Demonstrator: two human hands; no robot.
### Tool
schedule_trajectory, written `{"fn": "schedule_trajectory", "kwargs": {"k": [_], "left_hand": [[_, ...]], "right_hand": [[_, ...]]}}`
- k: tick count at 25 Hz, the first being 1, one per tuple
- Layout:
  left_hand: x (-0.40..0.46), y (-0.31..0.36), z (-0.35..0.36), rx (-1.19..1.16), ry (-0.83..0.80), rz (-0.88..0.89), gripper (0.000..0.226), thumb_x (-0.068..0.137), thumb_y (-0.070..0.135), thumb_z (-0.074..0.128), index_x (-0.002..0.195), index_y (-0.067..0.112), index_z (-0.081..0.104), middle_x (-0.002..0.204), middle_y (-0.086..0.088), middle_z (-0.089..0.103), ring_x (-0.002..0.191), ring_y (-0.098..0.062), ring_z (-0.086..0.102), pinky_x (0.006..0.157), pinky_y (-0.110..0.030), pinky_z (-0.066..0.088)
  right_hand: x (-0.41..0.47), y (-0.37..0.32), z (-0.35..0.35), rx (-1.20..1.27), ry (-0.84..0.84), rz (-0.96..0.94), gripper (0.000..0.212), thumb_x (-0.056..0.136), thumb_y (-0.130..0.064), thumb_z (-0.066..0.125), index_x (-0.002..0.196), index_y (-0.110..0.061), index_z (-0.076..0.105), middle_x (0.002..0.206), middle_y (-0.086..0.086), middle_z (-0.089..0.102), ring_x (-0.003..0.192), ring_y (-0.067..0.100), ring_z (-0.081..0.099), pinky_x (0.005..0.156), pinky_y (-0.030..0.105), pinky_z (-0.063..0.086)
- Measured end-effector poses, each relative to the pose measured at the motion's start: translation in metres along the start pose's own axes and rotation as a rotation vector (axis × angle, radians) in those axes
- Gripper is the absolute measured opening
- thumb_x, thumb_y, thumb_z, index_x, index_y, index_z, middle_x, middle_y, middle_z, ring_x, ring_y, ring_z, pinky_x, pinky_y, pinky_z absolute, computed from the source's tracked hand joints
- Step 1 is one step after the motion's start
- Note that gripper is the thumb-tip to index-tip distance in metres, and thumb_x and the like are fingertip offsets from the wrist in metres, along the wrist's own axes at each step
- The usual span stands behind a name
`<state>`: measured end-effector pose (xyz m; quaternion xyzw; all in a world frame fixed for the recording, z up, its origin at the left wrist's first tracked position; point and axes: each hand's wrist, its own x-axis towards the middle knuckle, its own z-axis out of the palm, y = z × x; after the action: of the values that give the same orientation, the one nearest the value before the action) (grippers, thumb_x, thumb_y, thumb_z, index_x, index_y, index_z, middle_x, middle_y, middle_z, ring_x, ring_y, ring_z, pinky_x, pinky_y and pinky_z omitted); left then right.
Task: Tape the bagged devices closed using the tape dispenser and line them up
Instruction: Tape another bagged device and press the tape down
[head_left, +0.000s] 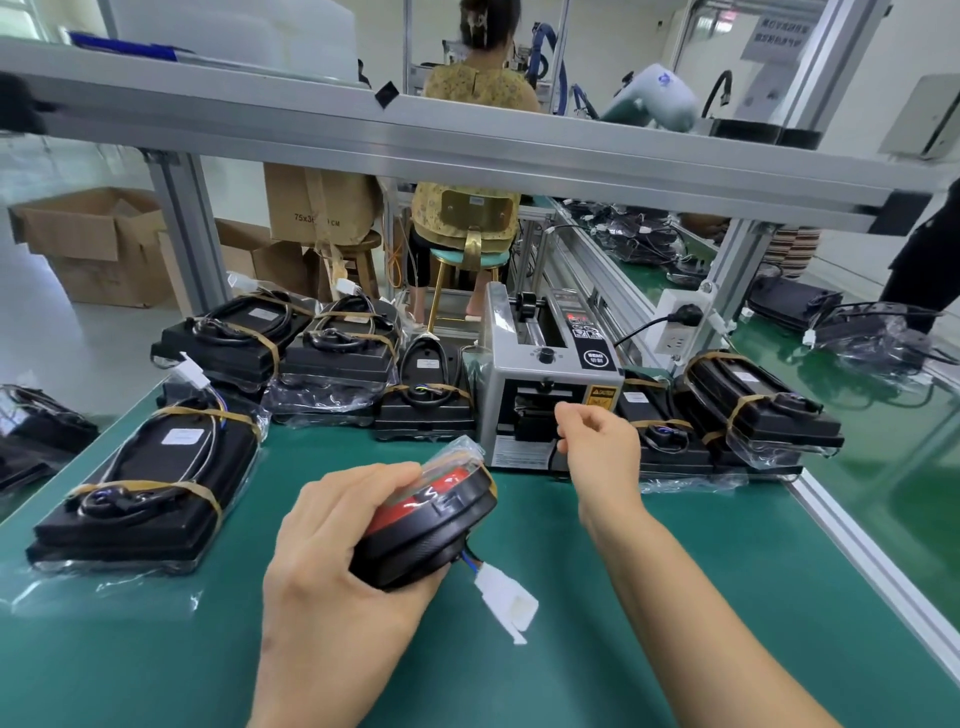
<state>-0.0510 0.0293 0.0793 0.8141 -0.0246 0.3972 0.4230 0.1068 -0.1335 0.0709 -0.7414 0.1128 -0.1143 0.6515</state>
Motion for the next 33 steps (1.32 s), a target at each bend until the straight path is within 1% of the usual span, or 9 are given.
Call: {"fn": "schedule_trajectory", "kwargs": {"k": [5,8,11,16,18,22,25,28,33], "left_hand": [[0.0,0.003,0.004,-0.006,0.013,-0.036,0.076,0.045,0.001,0.092,0.103,0.038,0.06,0.103,0.021,0.059,0.097,-0.013,0.059,0.09,-0.032,0.045],[0.001,0.004,0.006,0.017,0.006,-0.01,0.071,0.047,0.002,0.092,0.104,0.032,0.063,0.104,0.017,0.06,0.097,-0.012,0.058,0.087,-0.041,0.048],[0.001,0.005,0.007,0.02,0.008,0.016,0.058,0.052,0.014,0.085,0.105,0.028,0.065,0.103,0.016,0.06,0.095,-0.013,0.057,0.084,-0.042,0.049],[0.003,0.003,0.008,0.001,-0.003,-0.022,0.069,0.047,-0.002,0.089,0.105,0.027,0.065,0.102,0.016,0.059,0.097,-0.017,0.058,0.087,-0.044,0.048],[0.002,0.004,0.009,0.009,-0.01,-0.023,0.067,0.048,-0.002,0.09,0.105,0.025,0.067,0.102,0.017,0.059,0.096,-0.016,0.058,0.086,-0.044,0.048],[0.0,0.006,0.009,0.016,-0.008,-0.008,0.066,0.052,0.003,0.089,0.105,0.032,0.063,0.102,0.019,0.06,0.096,-0.012,0.057,0.084,-0.043,0.048],[0.0,0.008,0.01,0.006,0.001,-0.013,0.056,0.057,0.01,0.087,0.105,0.029,0.065,0.102,0.017,0.061,0.097,-0.013,0.057,0.085,-0.044,0.048],[-0.002,0.01,0.011,-0.003,0.003,-0.021,0.049,0.058,0.018,0.079,0.105,0.027,0.065,0.102,0.015,0.062,0.098,-0.015,0.058,0.086,-0.045,0.048],[-0.007,0.007,0.009,-0.05,0.003,-0.036,0.061,0.054,0.004,0.085,0.106,0.028,0.063,0.105,0.016,0.06,0.1,-0.015,0.057,0.089,-0.039,0.048]], "right_hand": [[0.013,0.003,0.009,-0.003,0.059,0.089,0.019,0.088,-0.027,0.066,0.07,-0.021,0.065,0.071,-0.001,0.063,0.075,0.022,0.056,0.077,0.042,0.05],[0.018,0.003,0.012,0.029,0.091,0.13,0.017,0.085,-0.026,0.069,0.07,-0.02,0.066,0.059,0.0,0.059,0.066,0.021,0.053,0.073,0.041,0.047],[0.016,-0.001,0.011,0.091,0.073,0.146,0.011,0.087,-0.022,0.068,0.079,-0.014,0.069,0.062,-0.003,0.054,0.063,0.017,0.047,0.067,0.032,0.042],[-0.026,-0.024,-0.009,0.173,-0.262,0.038,0.028,0.089,-0.019,0.066,0.062,-0.021,0.067,0.054,-0.004,0.041,0.05,0.009,0.034,0.054,0.021,0.032],[-0.051,-0.035,-0.018,0.143,-0.449,-0.052,0.03,0.087,-0.02,0.066,0.058,-0.025,0.068,0.053,-0.007,0.045,0.052,0.007,0.037,0.059,0.02,0.033],[-0.097,-0.056,-0.033,0.225,-0.75,-0.18,0.01,0.076,-0.026,0.068,0.071,-0.021,0.074,0.067,-0.012,0.067,0.065,-0.001,0.058,0.067,0.008,0.044],[-0.107,-0.059,-0.037,0.178,-0.762,-0.182,0.015,0.068,-0.031,0.073,0.077,-0.019,0.074,0.079,-0.003,0.069,0.078,0.009,0.059,0.077,0.016,0.049],[-0.11,-0.056,-0.032,0.115,-0.704,-0.17,0.008,0.075,-0.014,0.076,0.074,-0.02,0.071,0.078,0.002,0.065,0.078,0.013,0.056,0.079,0.024,0.048],[-0.112,-0.052,-0.033,0.154,-0.701,-0.155,0.03,0.087,0.002,0.057,0.073,-0.022,0.07,0.071,-0.007,0.067,0.071,0.004,0.058,0.07,0.008,0.044]]}}
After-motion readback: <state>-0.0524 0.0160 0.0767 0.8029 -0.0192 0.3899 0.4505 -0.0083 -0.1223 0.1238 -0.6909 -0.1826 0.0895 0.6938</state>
